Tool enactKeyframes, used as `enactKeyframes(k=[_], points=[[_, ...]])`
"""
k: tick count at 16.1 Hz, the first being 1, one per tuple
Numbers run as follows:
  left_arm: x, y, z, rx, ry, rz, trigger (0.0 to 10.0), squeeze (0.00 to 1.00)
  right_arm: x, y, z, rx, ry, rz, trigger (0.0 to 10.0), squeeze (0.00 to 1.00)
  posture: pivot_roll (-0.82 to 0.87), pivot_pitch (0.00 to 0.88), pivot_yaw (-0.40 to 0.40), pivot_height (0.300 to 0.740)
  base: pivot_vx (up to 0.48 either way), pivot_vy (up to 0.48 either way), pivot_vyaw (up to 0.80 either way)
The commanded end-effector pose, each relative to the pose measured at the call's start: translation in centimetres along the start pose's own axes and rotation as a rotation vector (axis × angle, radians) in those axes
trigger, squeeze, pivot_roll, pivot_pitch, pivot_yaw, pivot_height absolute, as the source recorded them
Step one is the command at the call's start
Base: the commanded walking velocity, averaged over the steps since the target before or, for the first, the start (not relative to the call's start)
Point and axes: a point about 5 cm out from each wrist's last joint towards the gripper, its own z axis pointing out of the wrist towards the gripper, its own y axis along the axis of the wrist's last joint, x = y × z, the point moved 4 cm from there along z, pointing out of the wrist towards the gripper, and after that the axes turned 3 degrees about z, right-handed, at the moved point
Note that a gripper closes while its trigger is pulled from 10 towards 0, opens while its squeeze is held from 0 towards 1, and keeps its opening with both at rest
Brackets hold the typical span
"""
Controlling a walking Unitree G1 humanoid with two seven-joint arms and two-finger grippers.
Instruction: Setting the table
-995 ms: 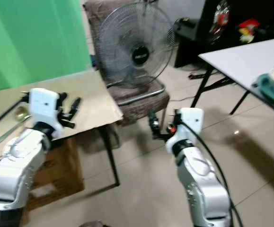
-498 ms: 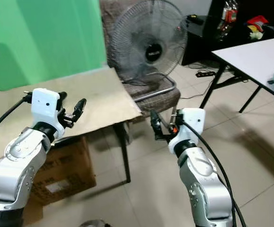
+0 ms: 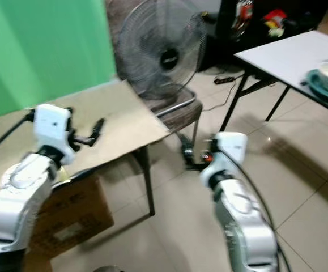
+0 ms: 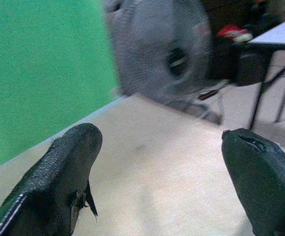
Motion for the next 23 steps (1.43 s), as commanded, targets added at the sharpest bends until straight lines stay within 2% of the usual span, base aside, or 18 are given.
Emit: enactKeyframes(k=[1, 9, 12, 15, 17, 19, 22, 23], points=[[-0.3, 0.2, -0.1, -0.002, -0.013, -0.004, 10.0, 1.00, -0.4, 0.5, -0.1, -0.017, -0.011, -0.030, 10.0, 0.00, 0.11, 0.000, 0.023, 0.740, 0.000, 0.386, 0.00], [-0.3, 0.1, -0.3, -0.003, -0.015, 0.005, 10.0, 1.00, -0.5, 0.5, -0.3, -0.012, -0.003, -0.009, 10.0, 0.00, 0.11, 0.000, 0.022, 0.740, 0.000, 0.384, -0.10], [-0.4, 0.6, 0.0, -0.033, -0.031, 0.047, 10.0, 1.00, -0.5, 0.5, -0.4, -0.018, -0.008, -0.007, 10.0, 0.00, 0.11, 0.000, 0.030, 0.740, 0.000, -0.160, -0.80], [-0.3, 0.7, 0.2, -0.034, -0.032, 0.046, 10.0, 1.00, -0.5, 0.6, -0.5, -0.024, -0.017, -0.004, 10.0, 0.00, 0.10, 0.000, 0.032, 0.740, 0.000, -0.480, -0.80], [0.2, 0.1, 0.2, -0.009, -0.024, 0.035, 10.0, 1.00, -0.5, 0.6, -0.7, -0.021, -0.015, -0.006, 10.0, 0.00, 0.10, 0.000, 0.027, 0.740, 0.000, 0.000, 0.00], [1.1, -1.0, 0.2, 0.047, -0.027, 0.048, 10.0, 1.00, -0.2, 0.5, -0.7, 0.007, 0.038, -0.029, 10.0, 0.00, 0.11, 0.000, 0.020, 0.740, 0.000, 0.000, 0.00], [1.7, -2.6, 0.5, 0.151, -0.093, 0.081, 10.0, 1.00, 0.7, 0.3, -0.7, 0.067, 0.184, -0.138, 10.0, 0.00, 0.11, 0.000, 0.021, 0.740, 0.000, 0.000, 0.00], [2.3, -3.1, 1.1, 0.172, -0.105, 0.096, 10.0, 0.93, 1.1, 0.4, -0.9, 0.091, 0.259, -0.179, 10.0, 0.00, 0.10, 0.000, 0.027, 0.740, 0.000, 0.000, 0.00]])
